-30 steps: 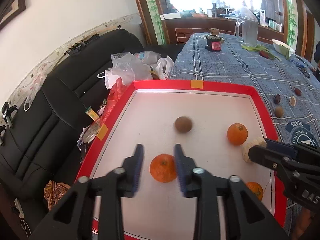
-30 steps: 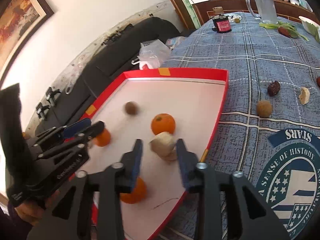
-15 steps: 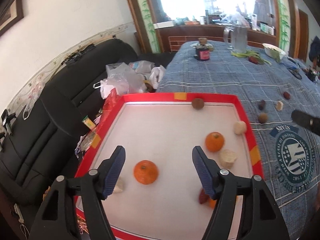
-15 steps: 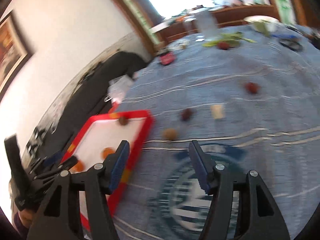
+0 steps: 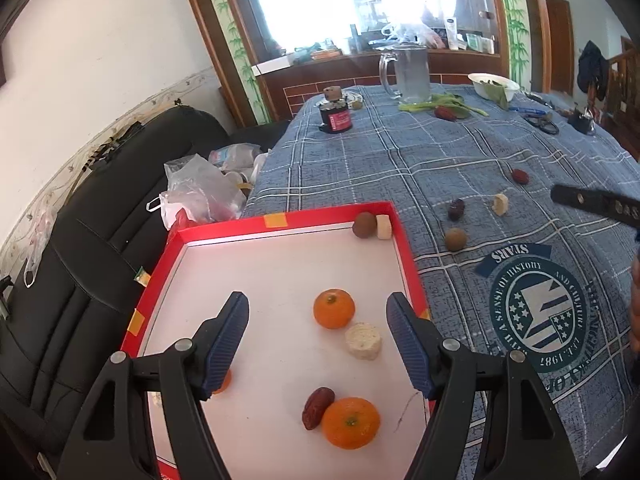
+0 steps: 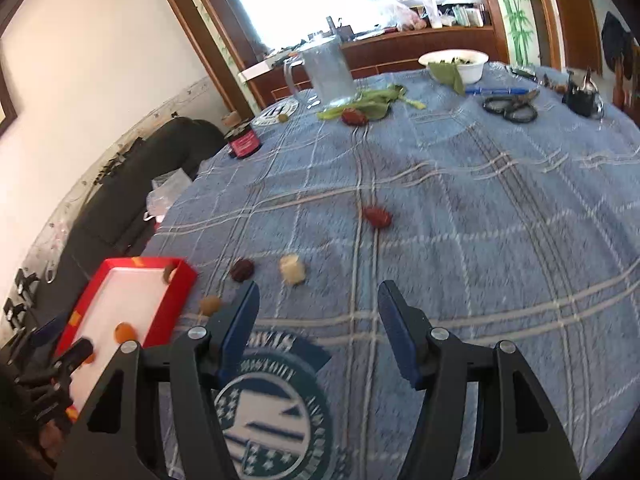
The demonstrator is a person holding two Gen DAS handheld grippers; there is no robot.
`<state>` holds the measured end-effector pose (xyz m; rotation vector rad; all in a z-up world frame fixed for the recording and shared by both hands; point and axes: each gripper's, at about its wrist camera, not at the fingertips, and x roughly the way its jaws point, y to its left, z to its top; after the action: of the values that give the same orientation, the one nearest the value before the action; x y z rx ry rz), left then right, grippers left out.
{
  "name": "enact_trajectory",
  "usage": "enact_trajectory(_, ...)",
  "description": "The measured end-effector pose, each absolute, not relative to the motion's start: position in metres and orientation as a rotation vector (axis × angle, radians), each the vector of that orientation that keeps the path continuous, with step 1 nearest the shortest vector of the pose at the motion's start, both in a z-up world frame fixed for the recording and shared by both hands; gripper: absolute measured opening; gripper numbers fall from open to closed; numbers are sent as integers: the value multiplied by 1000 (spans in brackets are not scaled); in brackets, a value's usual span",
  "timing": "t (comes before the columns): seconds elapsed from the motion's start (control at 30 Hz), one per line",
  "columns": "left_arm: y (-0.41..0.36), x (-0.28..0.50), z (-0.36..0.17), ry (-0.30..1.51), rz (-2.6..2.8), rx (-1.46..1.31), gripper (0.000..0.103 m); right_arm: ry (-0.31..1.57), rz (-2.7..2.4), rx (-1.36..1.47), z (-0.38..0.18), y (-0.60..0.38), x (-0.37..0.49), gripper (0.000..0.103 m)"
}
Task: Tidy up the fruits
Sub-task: 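Move both open tools back over the tablecloth items, then grasp a red date with the right tool while the left tool grasps a dark date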
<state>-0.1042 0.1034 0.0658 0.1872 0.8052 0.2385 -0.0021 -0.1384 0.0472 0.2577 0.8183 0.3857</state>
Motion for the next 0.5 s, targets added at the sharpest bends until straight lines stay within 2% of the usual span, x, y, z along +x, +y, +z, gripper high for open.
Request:
enact_trajectory(0.17, 99, -94, 68, 815, 229, 209, 71, 845, 331, 257, 44, -149, 32, 63)
enact_trajectory(0.33, 84, -65, 77, 793, 184, 251, 71, 876, 302, 248, 38, -150, 70, 48)
enact_trajectory(0.5, 71, -28, 74, 830, 143, 245, 71, 920, 305, 256, 24, -146, 91, 41)
